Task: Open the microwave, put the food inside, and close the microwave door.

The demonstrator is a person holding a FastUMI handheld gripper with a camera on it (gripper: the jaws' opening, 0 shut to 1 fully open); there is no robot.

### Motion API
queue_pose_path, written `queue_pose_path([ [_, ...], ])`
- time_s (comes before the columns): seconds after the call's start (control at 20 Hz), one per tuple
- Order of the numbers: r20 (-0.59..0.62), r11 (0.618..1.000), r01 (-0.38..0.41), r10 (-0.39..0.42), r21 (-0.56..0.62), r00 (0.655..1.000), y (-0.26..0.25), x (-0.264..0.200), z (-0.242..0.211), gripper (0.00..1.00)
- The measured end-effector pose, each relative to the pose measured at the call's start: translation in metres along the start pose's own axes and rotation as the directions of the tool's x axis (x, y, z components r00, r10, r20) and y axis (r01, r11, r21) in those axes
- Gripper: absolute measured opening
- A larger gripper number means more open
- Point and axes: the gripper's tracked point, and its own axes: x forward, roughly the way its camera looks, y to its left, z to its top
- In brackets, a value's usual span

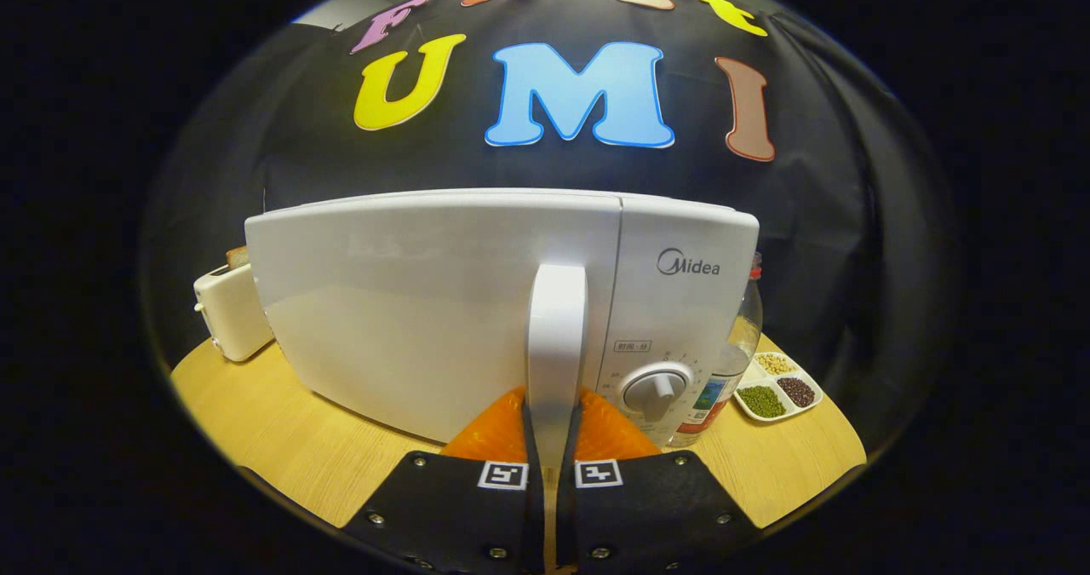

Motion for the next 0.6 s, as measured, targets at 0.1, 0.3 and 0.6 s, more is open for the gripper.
queue_pose_path([
  [0.1, -0.001, 1.000, 0.002, -0.002, -0.011, 1.000, 0.005, -0.019, -0.008, 0.06],
  [0.3, 0.021, 0.997, -0.026, 0.027, -0.067, 0.999, 0.026, -0.065, -0.023, 0.06],
  [0.6, -0.031, 0.998, -0.042, 0.041, -0.039, 0.999, 0.054, -0.109, -0.036, 0.06],
])
